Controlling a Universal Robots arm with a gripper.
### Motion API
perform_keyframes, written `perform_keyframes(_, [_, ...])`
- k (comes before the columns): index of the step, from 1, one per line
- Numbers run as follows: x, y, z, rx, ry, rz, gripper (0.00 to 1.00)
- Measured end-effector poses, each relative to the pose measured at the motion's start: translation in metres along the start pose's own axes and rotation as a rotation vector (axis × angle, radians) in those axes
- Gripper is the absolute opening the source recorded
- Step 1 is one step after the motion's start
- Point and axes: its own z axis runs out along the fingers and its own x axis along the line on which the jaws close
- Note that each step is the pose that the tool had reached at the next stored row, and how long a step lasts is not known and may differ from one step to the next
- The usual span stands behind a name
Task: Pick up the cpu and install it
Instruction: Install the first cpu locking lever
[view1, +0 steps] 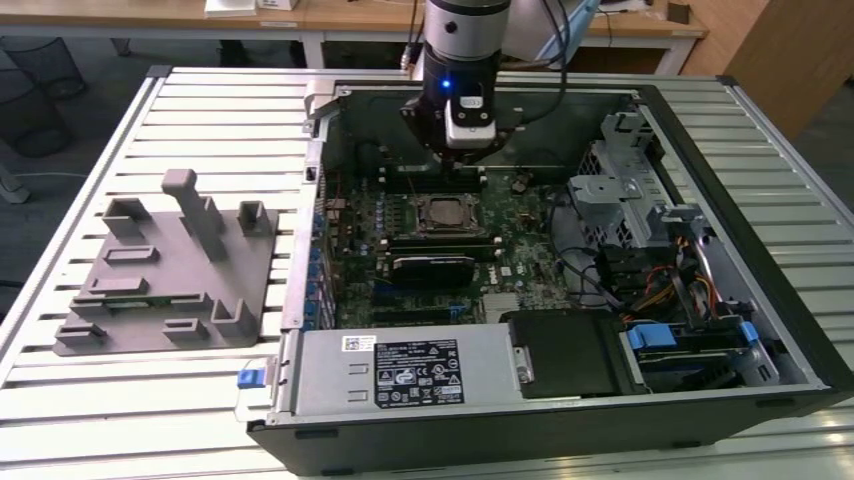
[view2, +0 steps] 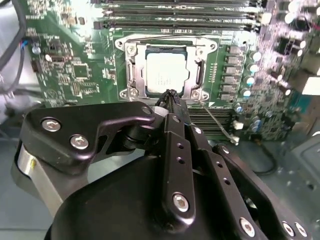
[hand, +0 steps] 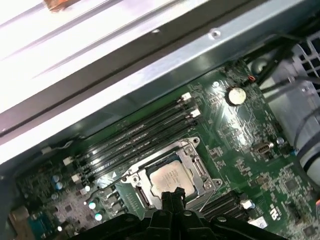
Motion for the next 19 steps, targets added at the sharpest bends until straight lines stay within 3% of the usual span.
perform_keyframes(19, [0.0000, 0.0000, 0.0005, 0.0002, 0.0076, -0.345, 0.11])
